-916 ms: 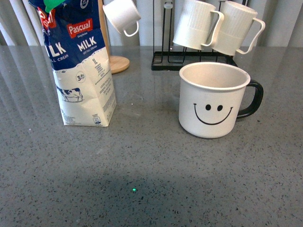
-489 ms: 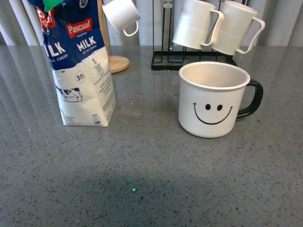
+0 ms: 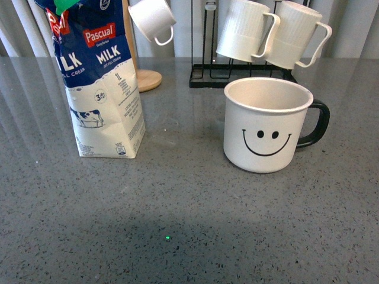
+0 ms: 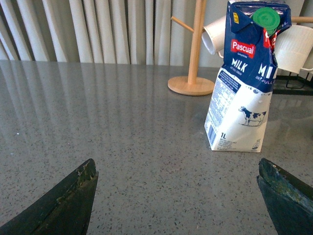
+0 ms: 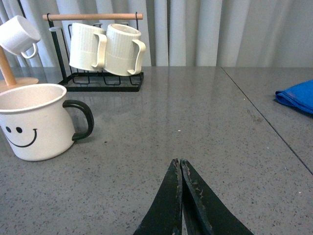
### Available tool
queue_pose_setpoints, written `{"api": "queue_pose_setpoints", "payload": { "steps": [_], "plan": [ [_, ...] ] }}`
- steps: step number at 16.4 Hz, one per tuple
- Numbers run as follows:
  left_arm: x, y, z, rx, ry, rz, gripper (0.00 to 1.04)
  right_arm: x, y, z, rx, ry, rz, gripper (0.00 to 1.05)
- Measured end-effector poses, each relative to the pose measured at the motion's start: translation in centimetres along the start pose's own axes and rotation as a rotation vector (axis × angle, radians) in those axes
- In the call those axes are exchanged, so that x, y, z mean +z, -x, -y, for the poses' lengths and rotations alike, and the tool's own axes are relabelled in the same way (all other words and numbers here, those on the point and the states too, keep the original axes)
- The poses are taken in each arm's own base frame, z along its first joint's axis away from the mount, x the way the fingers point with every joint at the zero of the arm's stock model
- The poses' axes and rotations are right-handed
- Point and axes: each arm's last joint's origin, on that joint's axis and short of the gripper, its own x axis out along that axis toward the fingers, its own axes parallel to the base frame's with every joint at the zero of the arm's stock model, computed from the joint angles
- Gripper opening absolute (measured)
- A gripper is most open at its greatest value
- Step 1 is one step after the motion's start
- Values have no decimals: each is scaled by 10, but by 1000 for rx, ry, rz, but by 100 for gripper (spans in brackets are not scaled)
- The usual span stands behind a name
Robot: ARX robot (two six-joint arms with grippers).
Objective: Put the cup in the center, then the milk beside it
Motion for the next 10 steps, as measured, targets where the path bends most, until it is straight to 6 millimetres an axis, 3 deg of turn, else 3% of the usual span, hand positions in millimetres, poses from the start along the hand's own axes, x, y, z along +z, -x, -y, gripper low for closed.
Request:
{"api": "queue_pose_setpoints", "payload": {
  "steps": [7, 10],
  "plan": [
    [0, 0, 0, 0, 0, 0, 98, 0, 0, 0, 0, 0, 0, 5],
    [0, 0, 0, 0, 0, 0, 98, 0, 0, 0, 0, 0, 0, 38]
  ]
}}
